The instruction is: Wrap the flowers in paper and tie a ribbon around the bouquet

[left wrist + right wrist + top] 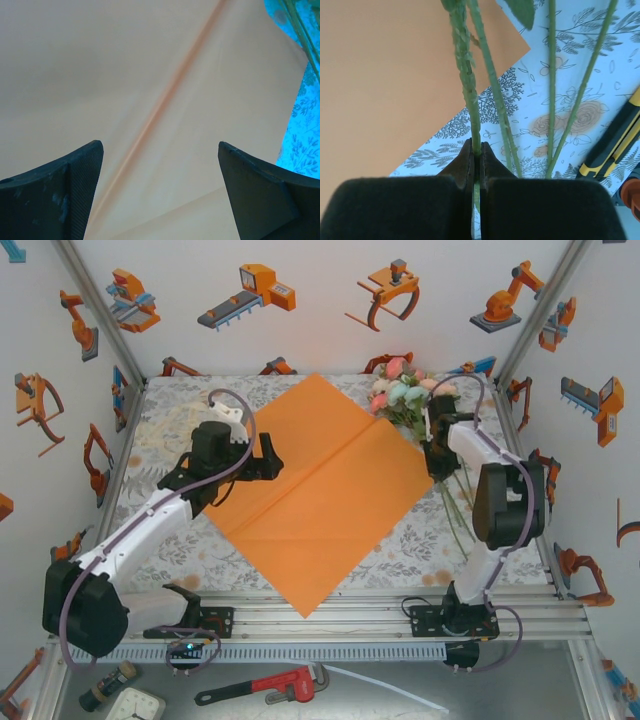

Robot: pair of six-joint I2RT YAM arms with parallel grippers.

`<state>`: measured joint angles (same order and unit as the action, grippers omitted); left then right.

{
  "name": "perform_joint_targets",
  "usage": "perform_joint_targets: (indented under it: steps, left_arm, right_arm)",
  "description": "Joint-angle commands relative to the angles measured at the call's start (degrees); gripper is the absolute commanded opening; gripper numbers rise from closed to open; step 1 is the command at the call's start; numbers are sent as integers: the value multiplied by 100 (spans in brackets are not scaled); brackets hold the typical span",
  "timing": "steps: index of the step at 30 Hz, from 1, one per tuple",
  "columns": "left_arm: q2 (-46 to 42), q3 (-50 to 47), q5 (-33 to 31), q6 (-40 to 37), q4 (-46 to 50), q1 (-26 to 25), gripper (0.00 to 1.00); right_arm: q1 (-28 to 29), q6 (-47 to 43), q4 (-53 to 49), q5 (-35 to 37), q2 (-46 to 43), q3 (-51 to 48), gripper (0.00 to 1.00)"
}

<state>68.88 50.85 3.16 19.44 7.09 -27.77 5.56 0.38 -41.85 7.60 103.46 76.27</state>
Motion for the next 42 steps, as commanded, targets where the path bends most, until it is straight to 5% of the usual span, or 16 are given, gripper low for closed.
perform_joint_targets:
  steps: [1,7,12,20,33,42]
  left_arm:
    - [-332,-24,-130,-99,229,-14,89]
    - [-740,10,-604,45,704,-9,91]
    - [-958,59,-842,164,973,-5,92]
    - [-1220,-81,133,13,973,-18,100]
    - [-1200,-227,207,124,858,-62,97]
    - [-992,-303,265,200,661,-69,97]
  right_arm:
    - [94,57,-163,-299,-699,262,0]
    - [511,670,-136,-715,-1640,434,0]
    - [1392,2602,795,-1353,-1827,479,0]
    - [2754,3547,1262,-1508,527,2387,0]
    - [3074,4077,429,-2006,3998,5889,0]
    - [2909,4216,363,-1794,4478,6082,40]
